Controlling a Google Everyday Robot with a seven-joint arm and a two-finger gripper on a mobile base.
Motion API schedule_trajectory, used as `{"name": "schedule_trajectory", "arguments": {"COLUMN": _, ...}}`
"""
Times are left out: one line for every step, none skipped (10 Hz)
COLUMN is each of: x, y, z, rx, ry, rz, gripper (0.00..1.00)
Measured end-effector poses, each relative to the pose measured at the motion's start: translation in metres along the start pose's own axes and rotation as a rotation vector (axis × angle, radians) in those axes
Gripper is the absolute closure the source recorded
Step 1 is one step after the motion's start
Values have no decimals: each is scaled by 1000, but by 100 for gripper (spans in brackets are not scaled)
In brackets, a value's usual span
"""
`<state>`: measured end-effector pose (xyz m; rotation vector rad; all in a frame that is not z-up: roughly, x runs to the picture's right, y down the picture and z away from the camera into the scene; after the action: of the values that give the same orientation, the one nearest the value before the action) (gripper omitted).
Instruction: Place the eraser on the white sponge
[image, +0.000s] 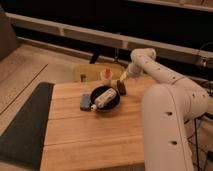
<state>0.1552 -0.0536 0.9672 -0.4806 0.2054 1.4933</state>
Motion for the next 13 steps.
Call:
{"name": "schedule_trajectory", "arguments": {"x": -1, "y": 11, "z": 2, "rx": -8, "ry": 5, "rz": -20, "gripper": 35}}
{"name": "schedule_trajectory", "arguments": {"x": 2, "y": 16, "z": 5, "rx": -13, "ry": 18, "rz": -28, "gripper": 35}}
{"name": "schedule_trajectory", "arguments": {"x": 6, "y": 20, "z": 11, "rx": -15, "ry": 37, "rz": -30, "gripper": 35}}
{"name": "schedule_trajectory", "arguments": {"x": 11, "y": 17, "z": 17, "rx": -7, "ry": 60, "rz": -25, "gripper": 35}}
{"name": "schedule_trajectory", "arguments": {"x": 15, "y": 13, "z": 23, "rx": 5, "ry": 83, "rz": -12, "gripper": 35}}
{"name": "schedule_trajectory", "arguments": {"x": 18, "y": 7, "z": 27, "rx": 18, "ry": 100, "rz": 3, "gripper": 35}}
{"name": "schedule_trajectory", "arguments": {"x": 21, "y": 1, "z": 33, "rx": 32, "ry": 121, "rz": 18, "gripper": 35}}
{"name": "schedule_trajectory", "arguments": {"x": 24, "y": -3, "z": 41, "rx": 37, "ry": 147, "rz": 31, "gripper": 35}}
{"name": "schedule_trajectory", "arguments": {"x": 25, "y": -1, "z": 48, "rx": 34, "ry": 165, "rz": 32, "gripper": 35}}
{"name": "schedule_trajectory", "arguments": {"x": 25, "y": 6, "z": 56, "rx": 25, "ry": 182, "rz": 15, "gripper": 35}}
{"name": "schedule_trajectory", "arguments": {"x": 23, "y": 17, "z": 64, "rx": 15, "ry": 197, "rz": -16, "gripper": 35}}
{"name": "schedule_trajectory", "arguments": {"x": 23, "y": 27, "z": 71, "rx": 9, "ry": 213, "rz": -45, "gripper": 35}}
{"name": "schedule_trajectory", "arguments": {"x": 23, "y": 37, "z": 79, "rx": 4, "ry": 230, "rz": -76, "gripper": 40}}
